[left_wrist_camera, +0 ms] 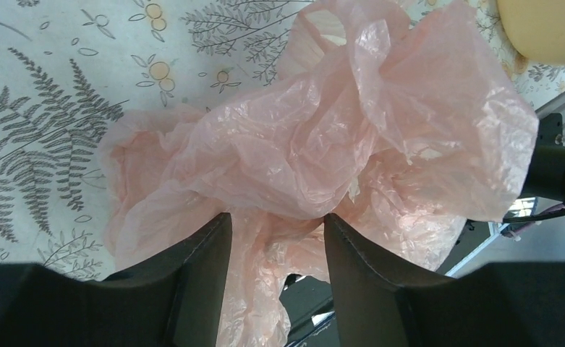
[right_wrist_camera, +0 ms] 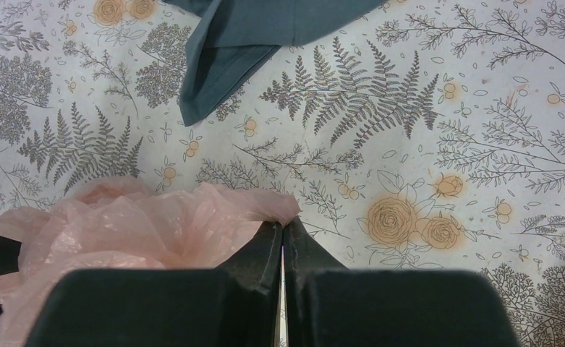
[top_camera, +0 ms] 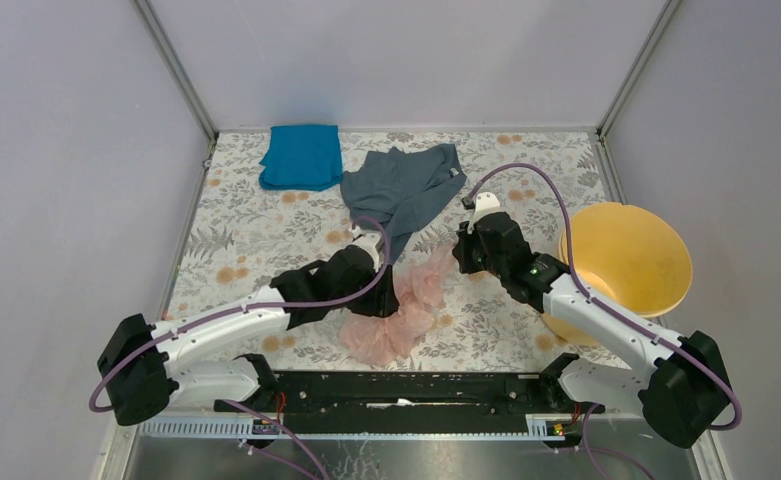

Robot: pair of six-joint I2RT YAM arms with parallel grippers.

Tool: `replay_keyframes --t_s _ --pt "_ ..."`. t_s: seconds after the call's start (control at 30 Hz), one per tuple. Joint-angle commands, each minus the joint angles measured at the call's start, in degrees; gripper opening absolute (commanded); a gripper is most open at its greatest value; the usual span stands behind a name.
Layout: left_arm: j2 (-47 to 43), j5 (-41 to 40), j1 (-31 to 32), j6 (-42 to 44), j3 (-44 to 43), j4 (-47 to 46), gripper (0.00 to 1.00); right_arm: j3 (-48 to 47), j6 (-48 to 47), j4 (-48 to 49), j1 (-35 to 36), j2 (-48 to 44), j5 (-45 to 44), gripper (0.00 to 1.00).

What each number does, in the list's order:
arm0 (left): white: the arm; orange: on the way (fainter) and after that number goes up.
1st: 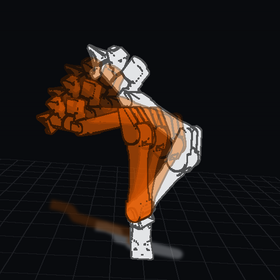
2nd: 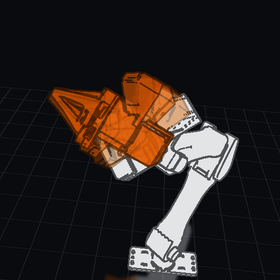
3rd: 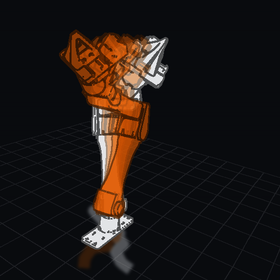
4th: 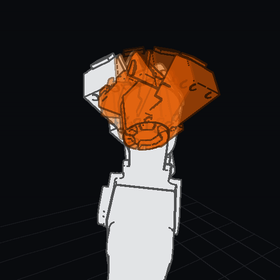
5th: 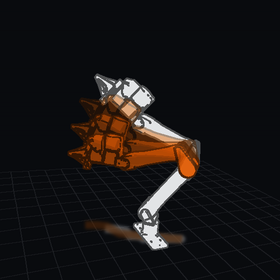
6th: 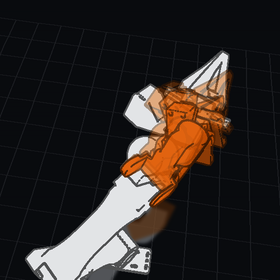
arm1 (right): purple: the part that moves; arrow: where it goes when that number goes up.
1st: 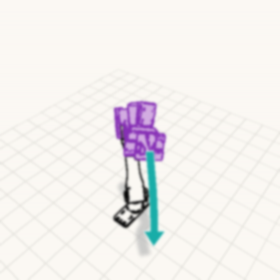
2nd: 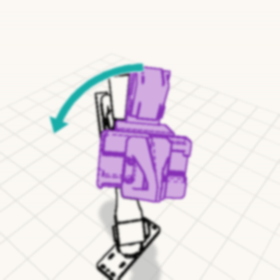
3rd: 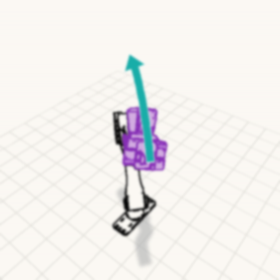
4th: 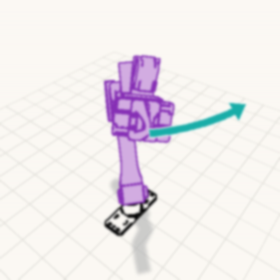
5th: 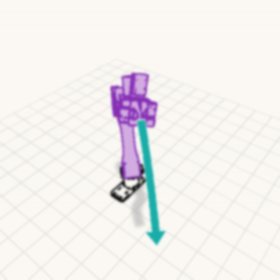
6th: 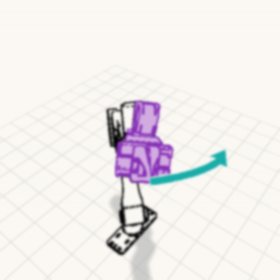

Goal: Put the trash bags into the trash bin

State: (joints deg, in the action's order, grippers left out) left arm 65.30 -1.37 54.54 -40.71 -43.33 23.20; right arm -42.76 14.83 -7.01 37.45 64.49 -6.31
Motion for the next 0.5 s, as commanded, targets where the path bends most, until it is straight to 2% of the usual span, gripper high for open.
replay_keyframes --t_s 0.0,0.17,0.3,0.4,0.47 --pt "0.75 4.47 0.21 0.42 1.21 -7.96 0.54 0.53 -0.43 2.32 -0.27 -1.18 1.25 0.0" --pt "3.34 8.11 0.22 -0.77 2.24 -13.89 0.48 0.66 -0.24 2.24 -0.26 -1.11 1.48 0.0" --pt "4.99 5.68 0.17 -0.91 0.25 -12.46 0.19 0.73 -0.48 1.96 -0.26 -1.7 1.02 0.0" --pt "3.1 2.96 0.13 -0.26 -1.38 -9.49 0.13 0.51 -0.94 0.95 -0.22 -2.27 -0.01 0.0" --pt "0.53 -0.43 0.17 0.45 -2.69 -5.87 0.04 0.34 -1.28 0.1 -0.35 -3.04 -1.8 0.0"
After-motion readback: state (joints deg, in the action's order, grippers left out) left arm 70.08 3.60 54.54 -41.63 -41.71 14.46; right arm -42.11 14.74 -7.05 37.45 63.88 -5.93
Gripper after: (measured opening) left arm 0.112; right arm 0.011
